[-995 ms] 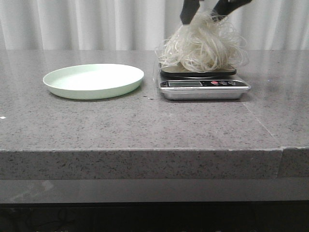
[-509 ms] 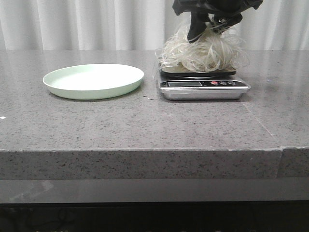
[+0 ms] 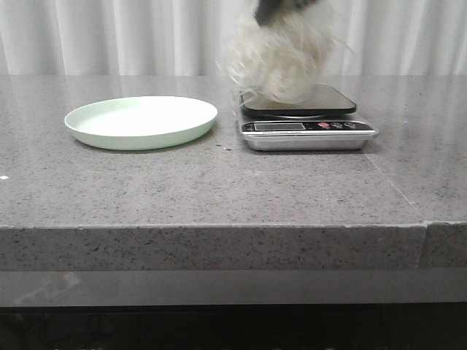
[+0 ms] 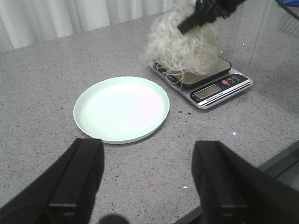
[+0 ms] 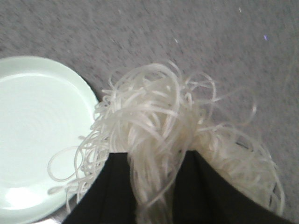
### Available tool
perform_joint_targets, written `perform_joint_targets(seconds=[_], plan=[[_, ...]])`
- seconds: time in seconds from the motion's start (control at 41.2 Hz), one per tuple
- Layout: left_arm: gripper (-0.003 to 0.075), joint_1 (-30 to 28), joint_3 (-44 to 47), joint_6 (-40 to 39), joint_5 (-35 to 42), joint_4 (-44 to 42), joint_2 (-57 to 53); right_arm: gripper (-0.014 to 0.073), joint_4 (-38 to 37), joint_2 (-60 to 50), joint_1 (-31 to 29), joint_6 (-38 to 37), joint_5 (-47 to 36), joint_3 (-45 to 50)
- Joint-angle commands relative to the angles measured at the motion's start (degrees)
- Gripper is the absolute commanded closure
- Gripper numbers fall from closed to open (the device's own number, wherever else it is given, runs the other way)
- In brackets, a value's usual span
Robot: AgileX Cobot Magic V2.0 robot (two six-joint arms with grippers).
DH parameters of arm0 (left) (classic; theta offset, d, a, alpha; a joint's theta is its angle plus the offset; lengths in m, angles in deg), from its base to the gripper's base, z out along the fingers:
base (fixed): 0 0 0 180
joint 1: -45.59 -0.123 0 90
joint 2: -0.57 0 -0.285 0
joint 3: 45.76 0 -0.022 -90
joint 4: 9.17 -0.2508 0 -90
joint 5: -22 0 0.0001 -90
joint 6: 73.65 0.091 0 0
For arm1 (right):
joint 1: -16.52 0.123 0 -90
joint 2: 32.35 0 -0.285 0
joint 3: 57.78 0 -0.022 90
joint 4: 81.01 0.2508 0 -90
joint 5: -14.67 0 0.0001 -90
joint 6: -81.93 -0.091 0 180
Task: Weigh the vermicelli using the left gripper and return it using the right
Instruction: 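Carry the vermicelli with the right gripper back onto the green plate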
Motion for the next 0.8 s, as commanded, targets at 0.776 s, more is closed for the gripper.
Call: perform_joint_targets(seconds=[0.776], plan=[[0.0248,-0.1,-1.5,-0.1,4.5,0.6,0.1,0.0251,0.2,8.2,12.9,0.4,-14.5,-6.4]])
